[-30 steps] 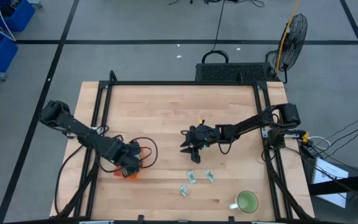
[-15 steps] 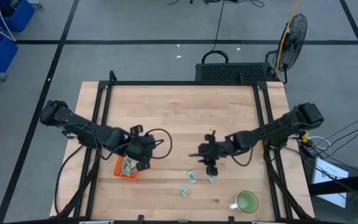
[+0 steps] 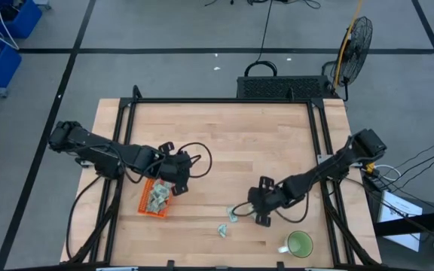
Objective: Pick and place Stevia / Truvia into bins
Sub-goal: Put the white stevia packet into the orange bin
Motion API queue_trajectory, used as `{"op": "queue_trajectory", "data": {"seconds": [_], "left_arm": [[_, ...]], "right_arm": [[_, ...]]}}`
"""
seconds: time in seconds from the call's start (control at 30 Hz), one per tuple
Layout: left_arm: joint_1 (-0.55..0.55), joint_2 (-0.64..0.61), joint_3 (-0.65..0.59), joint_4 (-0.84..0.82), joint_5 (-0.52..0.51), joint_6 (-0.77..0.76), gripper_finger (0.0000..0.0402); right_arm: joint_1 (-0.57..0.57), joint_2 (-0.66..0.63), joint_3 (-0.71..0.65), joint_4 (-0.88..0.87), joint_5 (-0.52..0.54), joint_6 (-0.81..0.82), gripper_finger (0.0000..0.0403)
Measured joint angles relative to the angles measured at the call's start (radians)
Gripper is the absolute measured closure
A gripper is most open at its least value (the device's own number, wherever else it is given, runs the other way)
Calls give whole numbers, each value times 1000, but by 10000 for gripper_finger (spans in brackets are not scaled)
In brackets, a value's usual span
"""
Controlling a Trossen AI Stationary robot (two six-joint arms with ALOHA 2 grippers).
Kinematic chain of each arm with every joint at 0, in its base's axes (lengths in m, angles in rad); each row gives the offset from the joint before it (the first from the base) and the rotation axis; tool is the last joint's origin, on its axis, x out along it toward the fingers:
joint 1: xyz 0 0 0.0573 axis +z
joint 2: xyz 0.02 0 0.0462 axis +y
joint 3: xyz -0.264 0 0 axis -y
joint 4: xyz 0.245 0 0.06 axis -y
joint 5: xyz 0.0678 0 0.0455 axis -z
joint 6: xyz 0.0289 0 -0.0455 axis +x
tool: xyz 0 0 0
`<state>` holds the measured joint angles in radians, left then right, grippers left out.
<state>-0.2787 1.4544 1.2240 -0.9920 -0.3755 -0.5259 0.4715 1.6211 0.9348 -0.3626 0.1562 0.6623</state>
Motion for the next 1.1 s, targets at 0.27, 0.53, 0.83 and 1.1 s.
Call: {"op": "queue_trajectory", "data": {"seconds": [0.27,0.53,0.83,1.1], "left_arm": [[3,0,0,0,1,9,282],[3,0,-1,-1,9,9,282],[2,0,-1,-2,-53,153,282],[4,-14,-1,-83,-273,207,282]], "right_arm": [[0,109,3,65,-68,6,292],[-26,104,2,58,-83,-8,386],[-91,66,-2,285,-64,-215,400],[-229,63,-1,801,-26,-552,398]]}}
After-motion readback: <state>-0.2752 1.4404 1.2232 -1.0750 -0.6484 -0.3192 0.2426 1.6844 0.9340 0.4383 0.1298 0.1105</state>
